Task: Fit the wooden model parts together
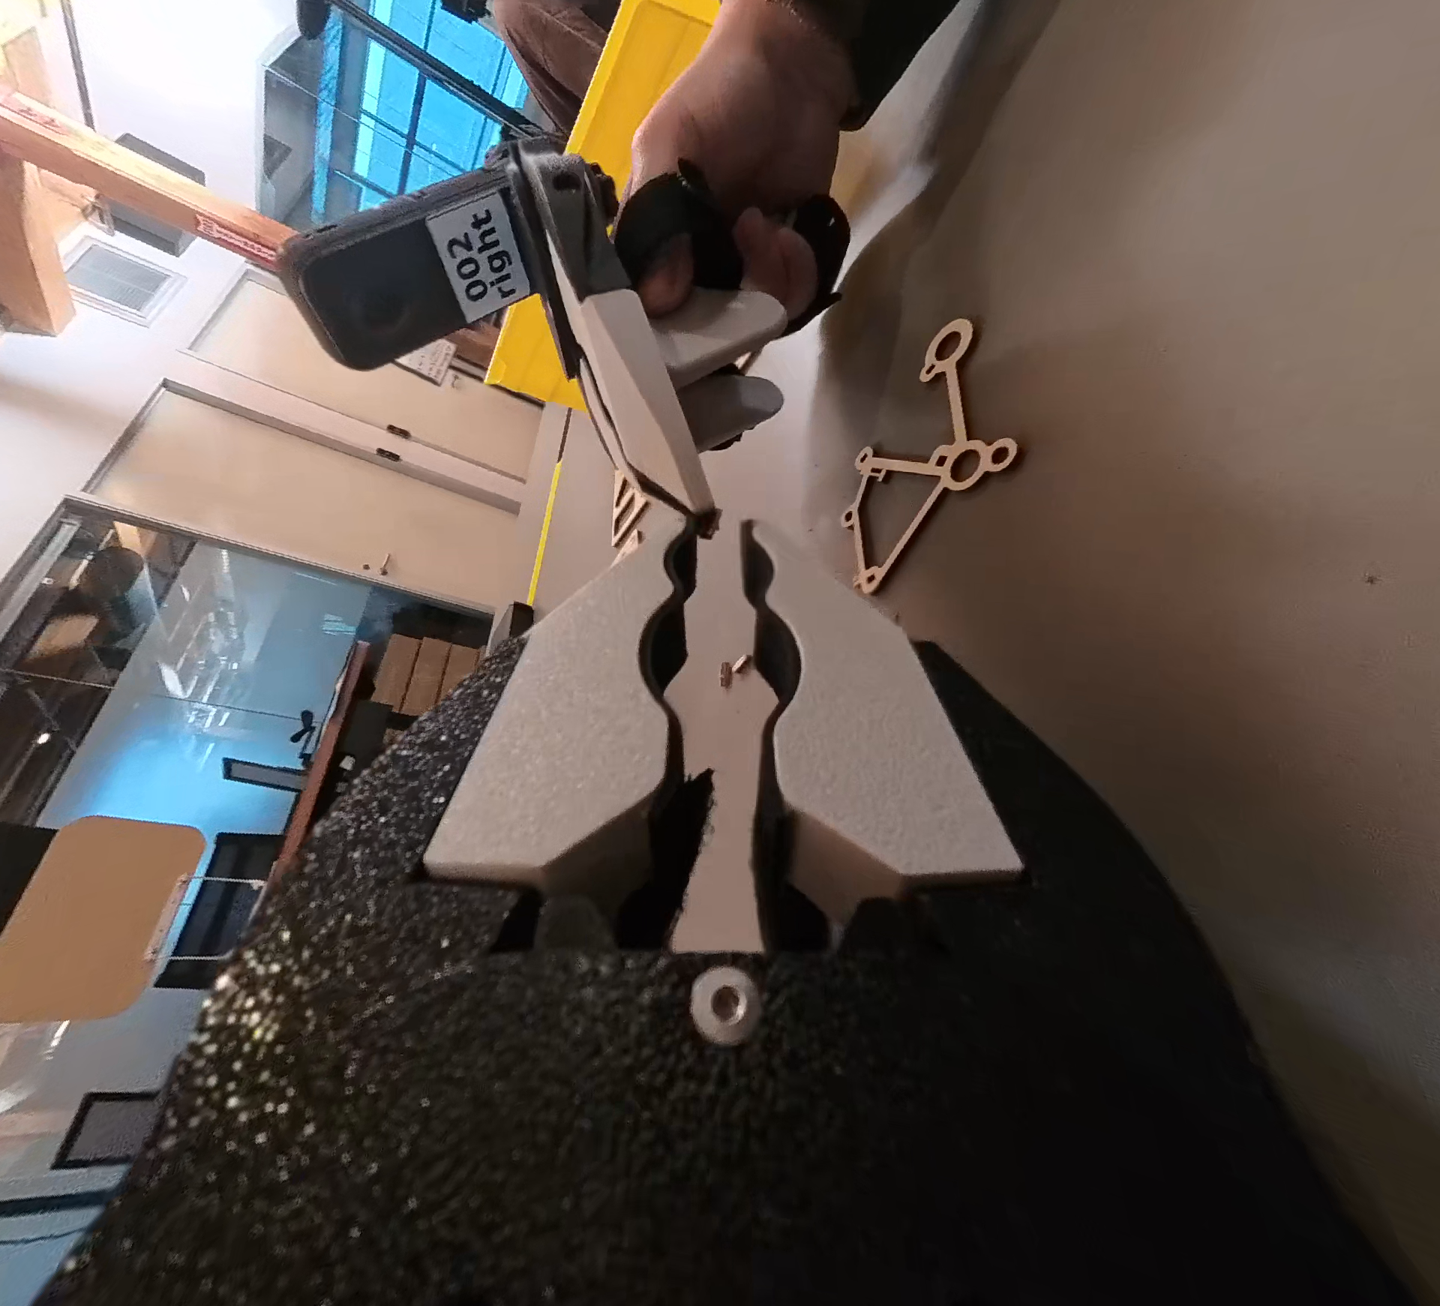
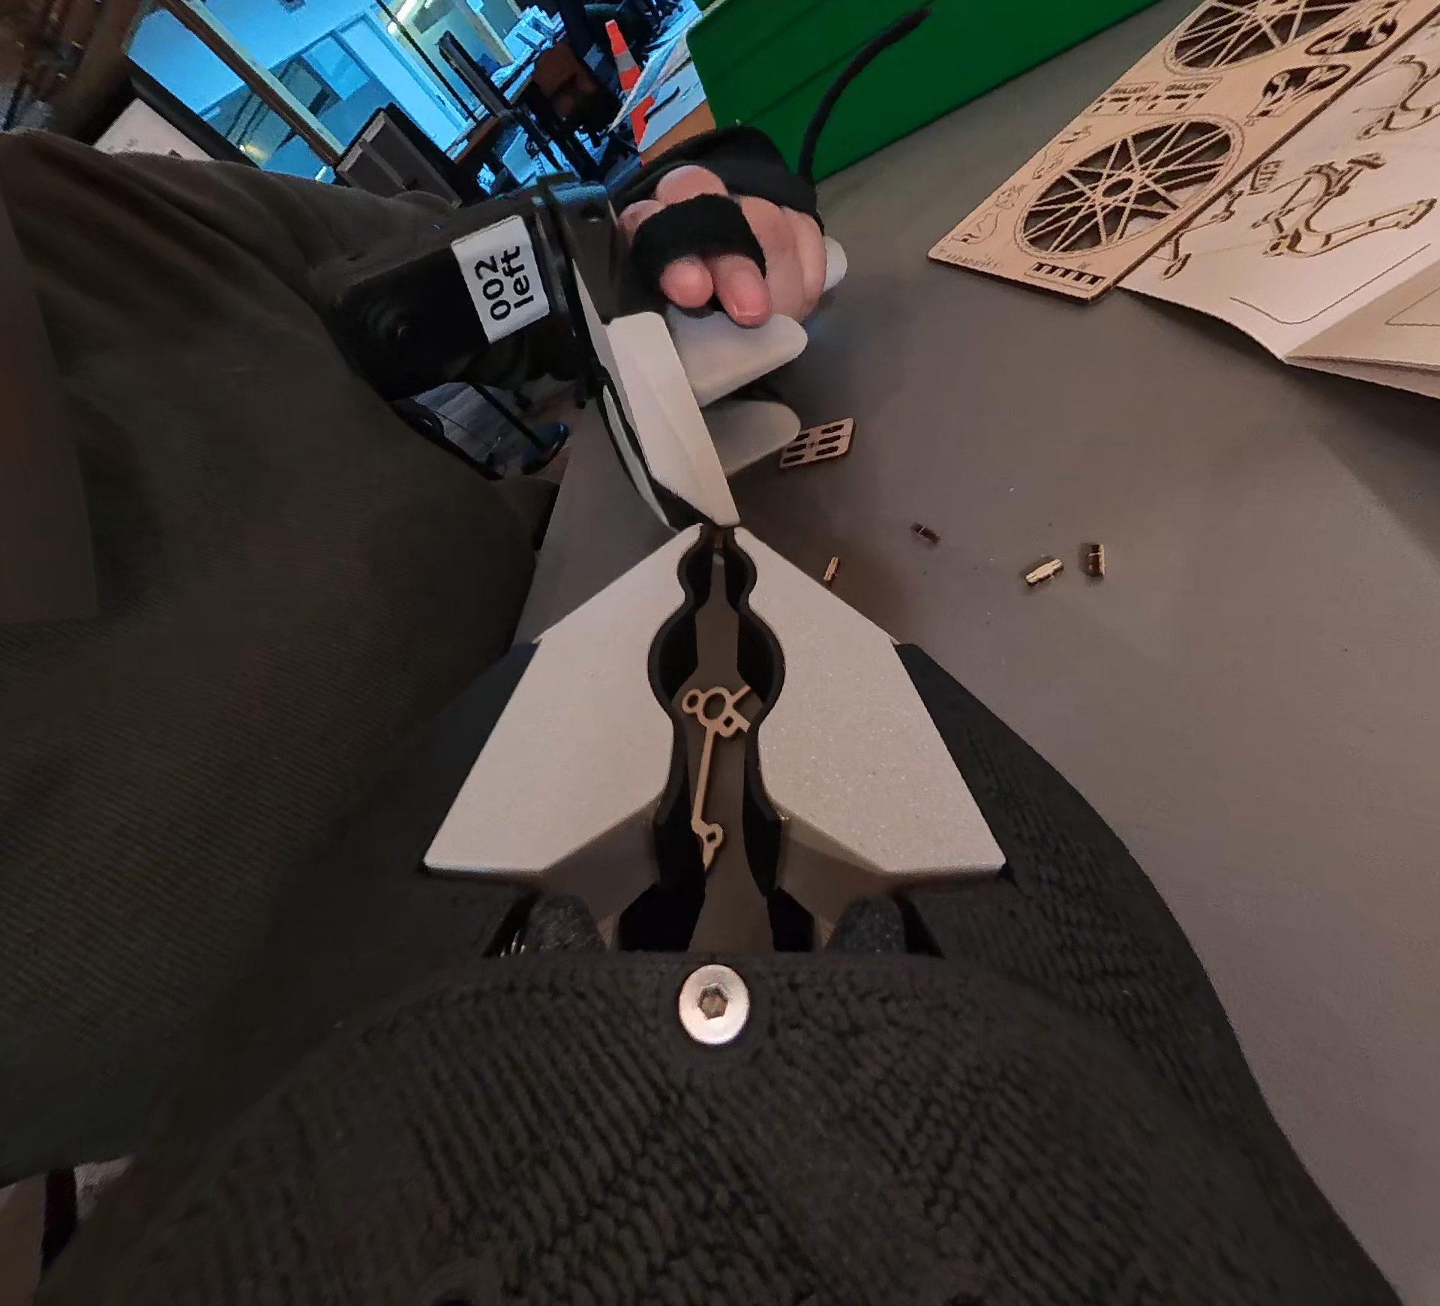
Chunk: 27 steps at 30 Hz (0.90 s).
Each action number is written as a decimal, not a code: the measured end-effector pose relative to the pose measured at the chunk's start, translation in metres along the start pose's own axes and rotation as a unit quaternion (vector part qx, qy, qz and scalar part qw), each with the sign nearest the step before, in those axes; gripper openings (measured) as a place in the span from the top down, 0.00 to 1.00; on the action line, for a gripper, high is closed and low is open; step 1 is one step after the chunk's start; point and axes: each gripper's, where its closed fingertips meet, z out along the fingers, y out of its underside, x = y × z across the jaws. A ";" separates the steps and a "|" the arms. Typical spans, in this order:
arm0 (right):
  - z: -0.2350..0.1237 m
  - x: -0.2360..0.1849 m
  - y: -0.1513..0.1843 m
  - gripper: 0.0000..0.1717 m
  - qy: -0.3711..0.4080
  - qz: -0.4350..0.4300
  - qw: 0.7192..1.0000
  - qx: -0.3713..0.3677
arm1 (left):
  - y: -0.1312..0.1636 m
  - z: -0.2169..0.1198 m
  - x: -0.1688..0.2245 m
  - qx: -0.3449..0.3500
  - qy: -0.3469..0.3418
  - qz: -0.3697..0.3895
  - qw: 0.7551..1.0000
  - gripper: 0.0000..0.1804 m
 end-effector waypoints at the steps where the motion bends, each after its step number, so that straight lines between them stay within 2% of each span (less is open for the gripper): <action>1: 0.001 0.001 0.001 0.99 0.002 -0.001 1.000 -0.004 | 0.001 0.000 -0.001 -0.003 -0.005 0.004 1.000 0.99; 4: 0.001 0.004 0.002 0.99 0.011 -0.004 1.000 -0.004 | 0.005 0.001 -0.001 -0.025 0.004 -0.013 1.000 1.00; 6: -0.001 0.003 -0.006 0.95 0.011 -0.015 1.000 0.022 | 0.007 0.000 -0.010 -0.029 -0.012 -0.040 0.999 1.00; 10: -0.010 -0.008 -0.030 0.89 0.013 -0.077 0.993 0.094 | -0.002 -0.005 -0.022 0.026 -0.004 -0.163 0.986 1.00; 14: -0.012 -0.012 -0.036 0.91 0.062 -0.184 0.975 0.106 | -0.012 -0.014 -0.037 0.097 0.003 -0.274 0.957 1.00; 18: -0.016 -0.027 -0.046 0.92 0.068 -0.249 0.955 0.149 | -0.019 -0.022 -0.048 0.136 -0.007 -0.307 0.942 1.00; 22: -0.013 -0.035 -0.045 0.94 0.083 -0.312 0.935 0.148 | -0.028 -0.024 -0.049 0.172 0.019 -0.364 0.915 1.00; 24: -0.011 -0.040 -0.044 0.94 0.080 -0.329 0.929 0.147 | -0.033 -0.026 -0.050 0.190 0.029 -0.383 0.903 1.00; 27: -0.011 -0.044 -0.045 0.94 0.079 -0.337 0.926 0.153 | -0.036 -0.026 -0.047 0.195 0.043 -0.389 0.899 1.00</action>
